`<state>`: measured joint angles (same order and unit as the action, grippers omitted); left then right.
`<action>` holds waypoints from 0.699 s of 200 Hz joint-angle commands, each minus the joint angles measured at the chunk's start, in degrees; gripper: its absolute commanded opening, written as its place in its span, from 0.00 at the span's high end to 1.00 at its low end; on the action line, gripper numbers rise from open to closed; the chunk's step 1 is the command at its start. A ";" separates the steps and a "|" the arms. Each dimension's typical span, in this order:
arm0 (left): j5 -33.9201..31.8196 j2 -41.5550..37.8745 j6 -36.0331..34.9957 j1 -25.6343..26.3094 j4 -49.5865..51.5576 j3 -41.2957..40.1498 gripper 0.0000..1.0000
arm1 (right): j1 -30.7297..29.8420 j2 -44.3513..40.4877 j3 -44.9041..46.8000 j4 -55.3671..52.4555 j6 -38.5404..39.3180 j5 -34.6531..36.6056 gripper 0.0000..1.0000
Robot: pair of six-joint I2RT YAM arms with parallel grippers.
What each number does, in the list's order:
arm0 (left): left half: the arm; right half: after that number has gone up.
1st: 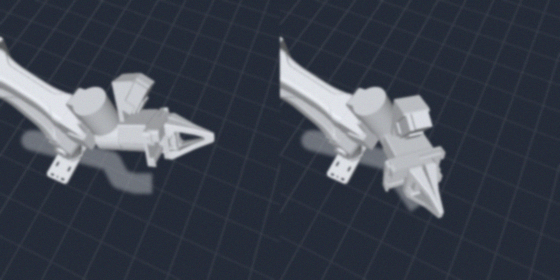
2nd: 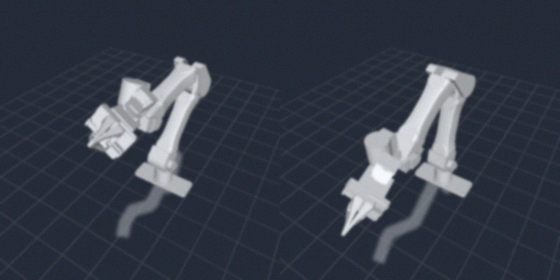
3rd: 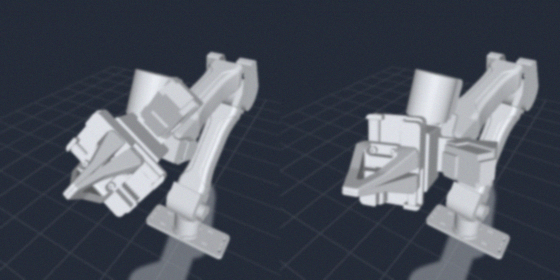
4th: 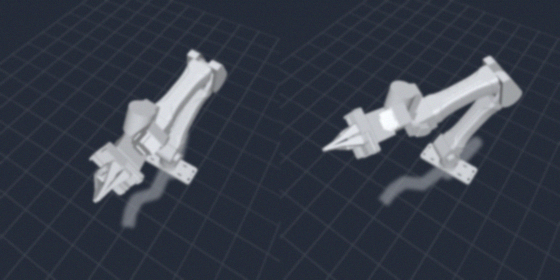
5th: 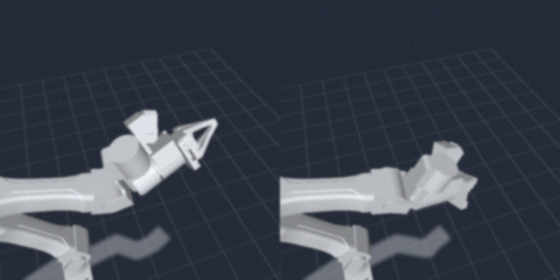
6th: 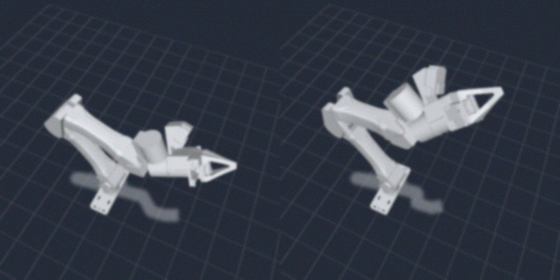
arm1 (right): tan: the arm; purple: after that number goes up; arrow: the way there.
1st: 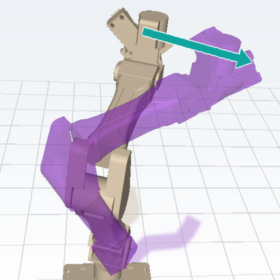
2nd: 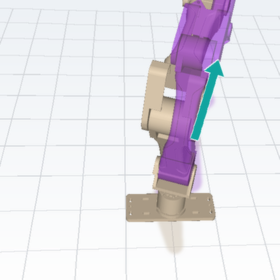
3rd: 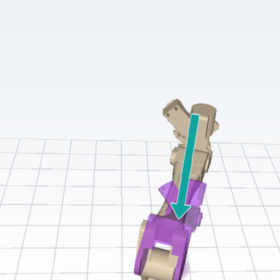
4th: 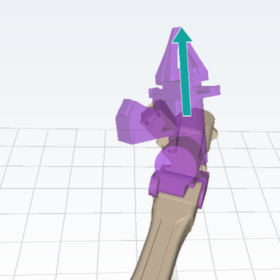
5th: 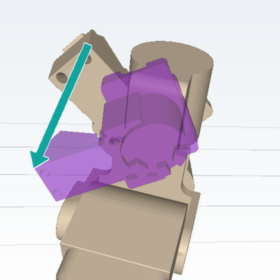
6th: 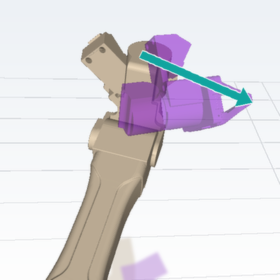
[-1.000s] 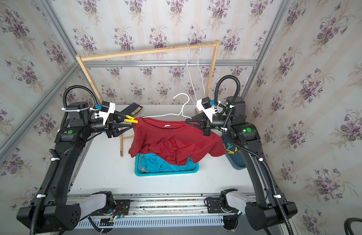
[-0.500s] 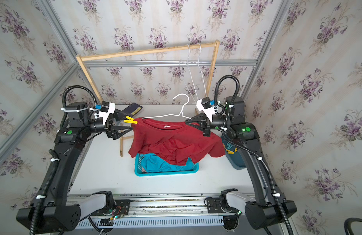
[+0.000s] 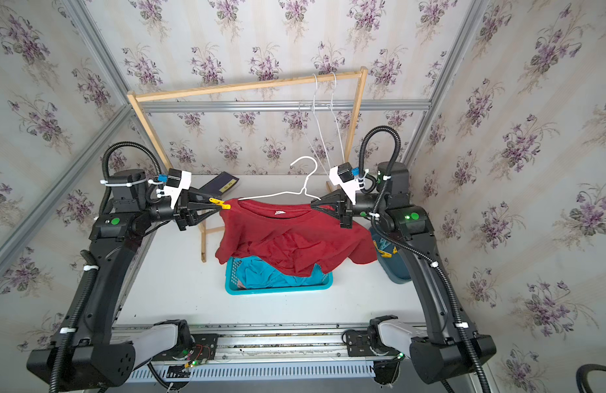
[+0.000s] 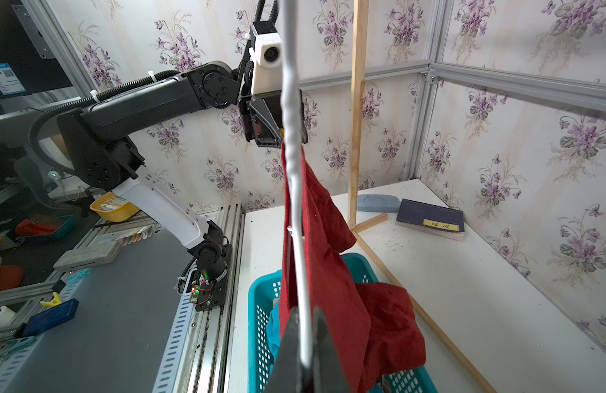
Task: Remove the clothespins securing t-shirts to the hanger
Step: Remove the clothespin from the hanger.
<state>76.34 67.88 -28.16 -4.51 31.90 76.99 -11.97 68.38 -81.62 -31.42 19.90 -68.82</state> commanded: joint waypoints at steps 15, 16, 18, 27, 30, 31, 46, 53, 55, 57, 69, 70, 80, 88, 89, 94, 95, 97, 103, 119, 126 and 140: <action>-0.16 -0.29 -0.25 -0.10 0.00 -0.08 0.55 | 0.45 -0.48 -0.25 2.78 0.75 -1.82 1.00; -0.19 -0.29 -0.28 -0.12 0.00 -0.08 0.54 | 0.45 -0.51 -0.27 2.78 0.75 -1.79 1.00; -0.28 -0.35 -0.24 -0.07 0.00 -0.22 0.53 | 0.41 -0.52 -0.22 2.79 0.75 -1.88 1.00; -0.39 -0.38 -0.23 -0.14 -0.02 -0.26 0.52 | 0.45 -0.61 -0.27 2.85 0.70 -1.97 1.00; -0.38 -0.38 -0.14 -0.07 0.00 -0.28 0.52 | 0.45 -0.62 -0.34 2.85 0.60 -2.09 1.00; -0.34 -0.38 -0.14 -0.11 -0.04 -0.27 0.52 | 0.45 -0.66 -0.36 2.85 0.59 -2.10 1.00; 0.39 -0.30 0.04 -0.09 0.00 -0.11 0.56 | 0.46 -0.79 -0.26 2.94 0.50 -2.01 1.00; 0.72 -0.29 0.16 -0.06 0.00 0.04 0.59 | 0.53 -0.79 -0.23 2.94 0.52 -2.00 1.00; 0.81 -0.29 0.18 -0.08 0.00 0.05 0.60 | 0.58 -0.79 -0.23 2.90 0.50 -2.06 1.00; 0.87 -0.22 0.18 -0.11 0.00 0.08 0.61 | 0.51 -0.79 -0.23 2.93 0.49 -2.01 1.00; 1.03 -0.22 0.29 -0.08 -0.02 0.30 0.66 | 0.56 -0.74 -0.22 2.94 0.40 -2.11 1.00; 1.02 -0.21 0.30 -0.11 -0.01 0.33 0.66 | 0.60 -0.77 -0.21 2.94 0.40 -2.11 1.00; 1.10 -0.29 0.39 -0.13 0.00 0.34 0.70 | 0.58 -0.79 -0.16 2.94 0.40 -2.15 1.00; 1.10 -0.37 0.39 -0.12 0.00 0.35 0.72 | 0.59 -0.92 -0.13 2.99 0.40 -2.20 1.00; 1.10 -0.42 0.39 -0.13 0.00 0.31 0.72 | 0.61 -0.94 -0.12 3.01 0.40 -2.16 1.00; 1.14 -0.38 0.41 -0.11 -0.01 0.20 0.73 | 0.60 -1.03 -0.03 3.03 0.36 -2.11 1.00; 1.16 -0.42 0.40 -0.13 0.00 0.23 0.74 | 0.62 -1.04 -0.03 3.03 0.34 -2.07 1.00; 1.16 -0.45 0.39 -0.07 0.00 0.26 0.74 | 0.56 -1.05 -0.05 3.07 0.34 -2.03 1.00; 1.18 -0.51 0.39 -0.06 0.00 0.19 0.77 | 0.60 -1.14 0.03 3.16 0.34 -1.94 1.00; 1.27 -0.64 0.46 -0.09 0.00 0.12 0.84 | 0.58 -1.38 0.06 3.24 0.35 -1.51 1.00; 1.25 -0.73 0.48 -0.11 0.00 0.17 0.86 | 0.56 -1.54 0.25 3.49 0.31 -1.29 1.00; 1.19 -0.89 0.62 -0.07 0.00 0.33 0.87 | 0.62 -1.89 0.67 3.88 0.16 -0.31 1.00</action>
<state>76.16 67.26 -27.75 -4.54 31.90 76.90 -11.29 67.22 -81.32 -29.74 19.66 -68.88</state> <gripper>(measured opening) 0.157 0.049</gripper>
